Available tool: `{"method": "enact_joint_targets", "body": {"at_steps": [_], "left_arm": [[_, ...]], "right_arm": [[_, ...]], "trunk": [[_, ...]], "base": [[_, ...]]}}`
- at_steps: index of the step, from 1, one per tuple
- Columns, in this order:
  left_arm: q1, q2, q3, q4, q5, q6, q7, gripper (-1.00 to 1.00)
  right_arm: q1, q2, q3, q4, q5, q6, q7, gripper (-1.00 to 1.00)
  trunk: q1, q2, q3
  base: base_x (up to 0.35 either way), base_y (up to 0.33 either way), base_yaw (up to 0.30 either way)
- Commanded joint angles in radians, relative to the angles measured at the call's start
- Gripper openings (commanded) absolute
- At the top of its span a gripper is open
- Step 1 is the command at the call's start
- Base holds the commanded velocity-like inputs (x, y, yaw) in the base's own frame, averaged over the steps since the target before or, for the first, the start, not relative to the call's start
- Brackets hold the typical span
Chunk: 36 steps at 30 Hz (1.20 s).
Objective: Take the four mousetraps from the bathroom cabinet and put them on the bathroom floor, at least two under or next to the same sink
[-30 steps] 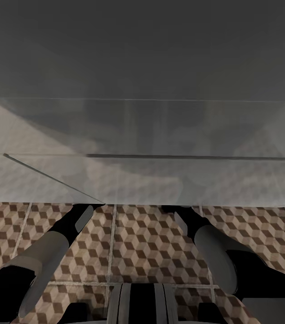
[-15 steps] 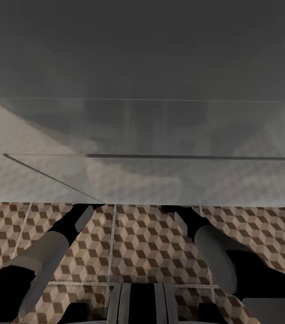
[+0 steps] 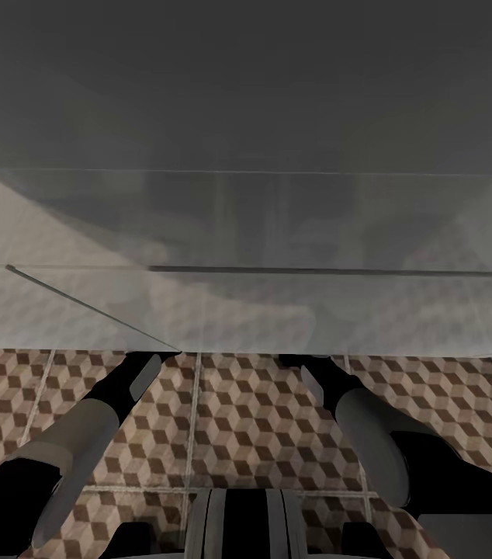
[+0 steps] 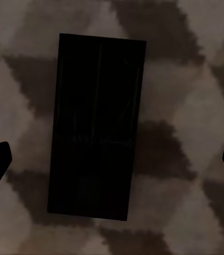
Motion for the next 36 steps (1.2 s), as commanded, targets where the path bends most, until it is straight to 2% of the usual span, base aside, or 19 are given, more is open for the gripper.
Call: {"method": "enact_joint_targets", "body": {"at_steps": [1,36], "left_arm": [[0.000,0.002,-0.008,-0.002,0.010,0.003,0.009,1.00],[0.000,0.000,-0.009,-0.002,0.008,0.003,0.014,1.00]], "right_arm": [[0.000,0.001,-0.008,-0.002,0.010,0.006,-0.001,1.00],[0.000,0.001,-0.008,-0.002,0.010,0.005,-0.001,1.00]], "trunk": [[0.000,0.000,-0.001],[0.000,0.000,-0.001]], "base": [[0.000,0.000,0.000],[0.000,0.000,0.000]]}}
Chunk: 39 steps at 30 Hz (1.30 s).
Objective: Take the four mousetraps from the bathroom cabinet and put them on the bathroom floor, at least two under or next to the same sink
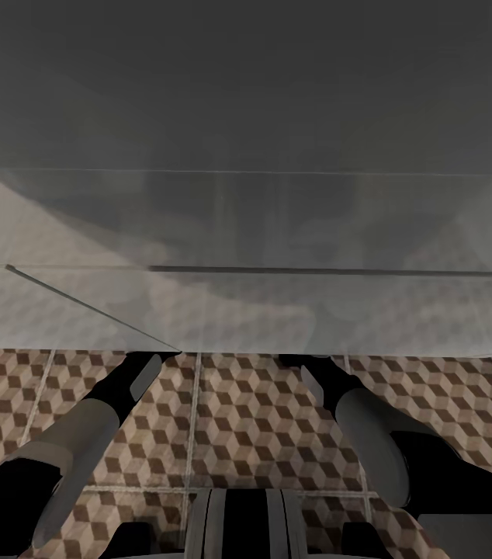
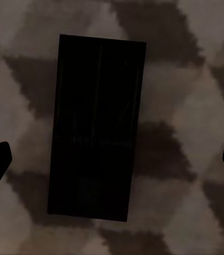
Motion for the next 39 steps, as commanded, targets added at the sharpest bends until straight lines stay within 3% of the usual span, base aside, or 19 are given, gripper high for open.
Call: {"method": "enact_joint_targets", "body": {"at_steps": [1,39], "left_arm": [[0.000,0.002,-0.008,-0.002,0.010,0.003,0.009,1.00],[0.000,0.000,-0.010,-0.003,0.010,0.003,0.011,1.00]], "right_arm": [[0.000,0.001,-0.008,-0.002,0.010,0.006,-0.001,1.00],[0.000,0.001,-0.008,-0.002,0.010,0.006,-0.001,1.00]], "trunk": [[0.000,0.000,-0.001],[0.000,0.000,-0.001]], "base": [[0.000,0.000,0.000],[0.000,0.000,0.000]]}}
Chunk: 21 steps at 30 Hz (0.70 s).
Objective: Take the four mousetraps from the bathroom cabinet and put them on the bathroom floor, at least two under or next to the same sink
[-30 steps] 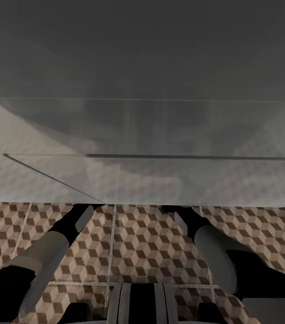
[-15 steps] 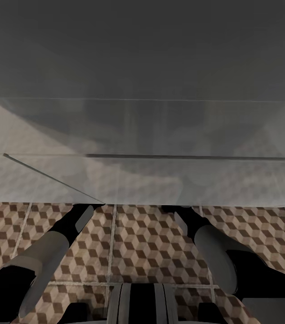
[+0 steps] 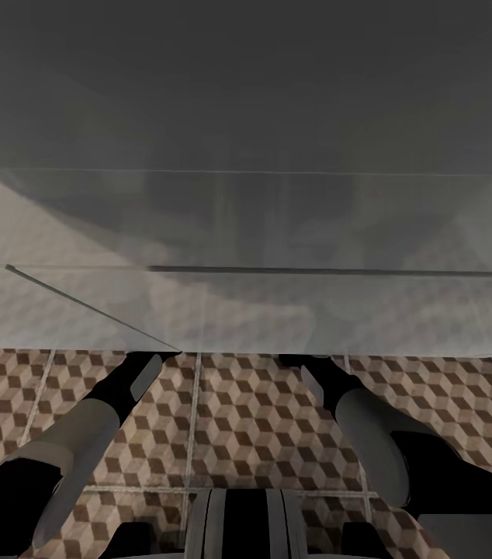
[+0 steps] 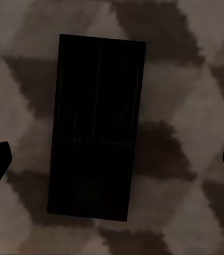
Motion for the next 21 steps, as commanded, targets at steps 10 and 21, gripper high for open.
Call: {"method": "enact_joint_targets", "body": {"at_steps": [10,21], "left_arm": [[0.000,0.002,-0.007,-0.002,0.010,0.003,0.009,1.00],[0.000,0.001,-0.007,-0.002,0.011,0.005,0.009,1.00]], "right_arm": [[0.000,0.001,-0.008,-0.002,0.010,0.006,-0.001,1.00],[0.000,0.001,-0.008,-0.002,0.010,0.006,-0.001,1.00]], "trunk": [[0.000,0.000,-0.001],[0.000,0.000,-0.001]], "base": [[-0.049,0.000,0.000],[-0.175,0.000,0.000]]}}
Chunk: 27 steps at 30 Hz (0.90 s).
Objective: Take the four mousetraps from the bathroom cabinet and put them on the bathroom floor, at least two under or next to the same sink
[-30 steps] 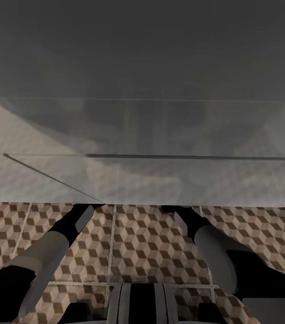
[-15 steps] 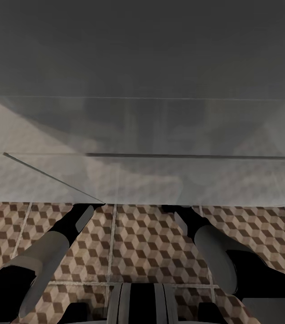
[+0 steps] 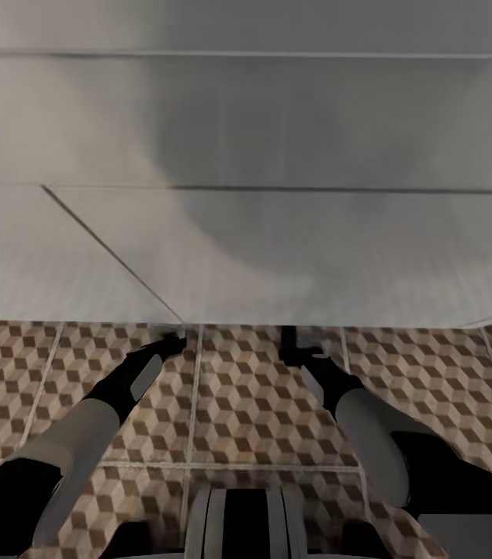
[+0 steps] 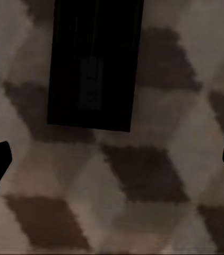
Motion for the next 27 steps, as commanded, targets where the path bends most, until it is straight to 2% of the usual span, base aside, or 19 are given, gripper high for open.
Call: {"method": "enact_joint_targets", "body": {"at_steps": [1,27], "left_arm": [[0.000,0.002,-0.008,-0.002,0.010,0.003,0.009,1.00],[0.000,0.000,-0.009,-0.002,0.010,0.004,0.008,1.00]], "right_arm": [[0.000,0.001,-0.008,-0.002,0.010,0.006,-0.001,1.00],[0.000,0.001,-0.008,-0.002,0.010,0.006,-0.001,1.00]], "trunk": [[-0.001,0.000,-0.001],[-0.001,0.000,-0.001]], "base": [[-0.241,0.000,0.000],[-0.321,0.000,0.000]]}}
